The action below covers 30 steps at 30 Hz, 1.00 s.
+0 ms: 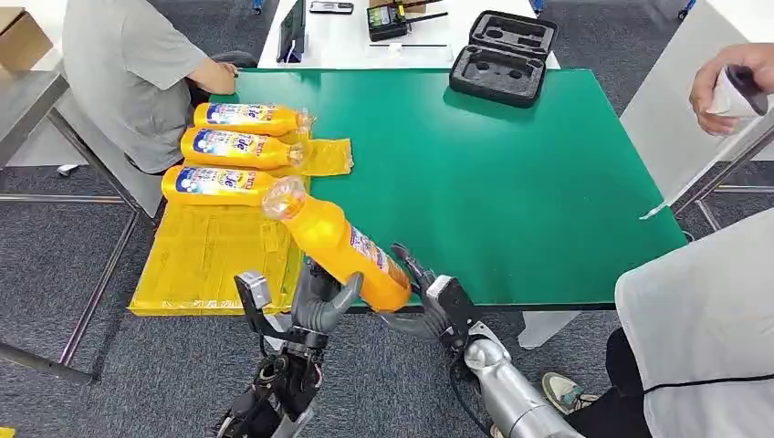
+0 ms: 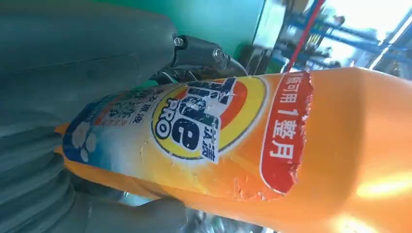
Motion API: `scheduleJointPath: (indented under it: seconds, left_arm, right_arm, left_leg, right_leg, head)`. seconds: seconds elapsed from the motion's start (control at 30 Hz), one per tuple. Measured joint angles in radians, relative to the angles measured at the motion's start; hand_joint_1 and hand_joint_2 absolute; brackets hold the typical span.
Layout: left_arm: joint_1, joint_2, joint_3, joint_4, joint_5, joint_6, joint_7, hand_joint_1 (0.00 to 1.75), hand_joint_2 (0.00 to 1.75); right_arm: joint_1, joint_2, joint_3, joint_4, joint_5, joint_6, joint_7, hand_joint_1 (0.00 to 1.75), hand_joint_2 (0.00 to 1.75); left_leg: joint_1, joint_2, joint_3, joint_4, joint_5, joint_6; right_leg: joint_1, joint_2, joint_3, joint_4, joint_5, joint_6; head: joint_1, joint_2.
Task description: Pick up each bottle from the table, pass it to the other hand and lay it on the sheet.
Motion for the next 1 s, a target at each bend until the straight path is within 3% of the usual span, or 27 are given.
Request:
scheduleJointPath:
  seconds: [0.4, 0.47, 0.6, 0.73, 1.0]
  left_arm:
    - [0.012, 0.043, 0.058, -0.156, -0.270, 0.284, 0.000, 1.75, 1.75]
    - [0.012, 0.056, 0.059, -0.191, -0.356, 0.418, 0.000, 1.71, 1.75]
    - [-0.027, 0.100, 0.040, -0.187, -0.671, 0.829, 0.000, 1.75, 1.75]
    - [-0.079, 0.113, 0.119, -0.133, -1.086, 0.864, 0.000, 1.75, 1.75]
    - [-0.153, 0.082, 0.453, -0.045, -1.630, 0.866, 0.037, 1.75, 1.75]
  right_arm:
    - [0.006, -0.006, -0.010, 0.006, -0.005, -0.036, 0.000, 0.00, 1.75]
    - [0.009, -0.006, -0.010, 0.006, -0.005, -0.037, 0.000, 0.00, 1.75]
    - [0.010, -0.004, -0.016, 0.006, -0.005, -0.037, 0.000, 0.00, 1.75]
    - [0.002, 0.009, -0.018, 0.010, -0.006, -0.032, 0.001, 0.00, 1.75]
    - [-0.026, 0.041, -0.023, 0.035, -0.008, -0.012, 0.001, 0.00, 1.75]
  left_leg:
    - [0.000, 0.000, 0.000, 0.000, 0.000, 0.000]
    - [0.000, 0.000, 0.000, 0.000, 0.000, 0.000]
    - [0.000, 0.000, 0.000, 0.000, 0.000, 0.000]
    - [0.001, 0.000, 0.000, 0.000, 0.001, 0.000]
    - [0.001, 0.001, 0.001, 0.000, 0.001, -0.001]
  right_leg:
    - [0.000, 0.000, 0.000, 0.000, 0.000, 0.000]
    - [0.000, 0.000, 0.000, 0.000, 0.000, 0.000]
    - [0.000, 0.000, 0.000, 0.000, 0.000, 0.000]
    - [0.000, 0.000, 0.000, 0.001, 0.000, 0.000]
    - [0.001, 0.001, 0.000, 0.001, 0.000, 0.000]
  head:
    - [0.000, 0.000]
    - [0.000, 0.000]
    - [0.000, 0.000]
    - [0.000, 0.000]
    - [0.000, 0.000]
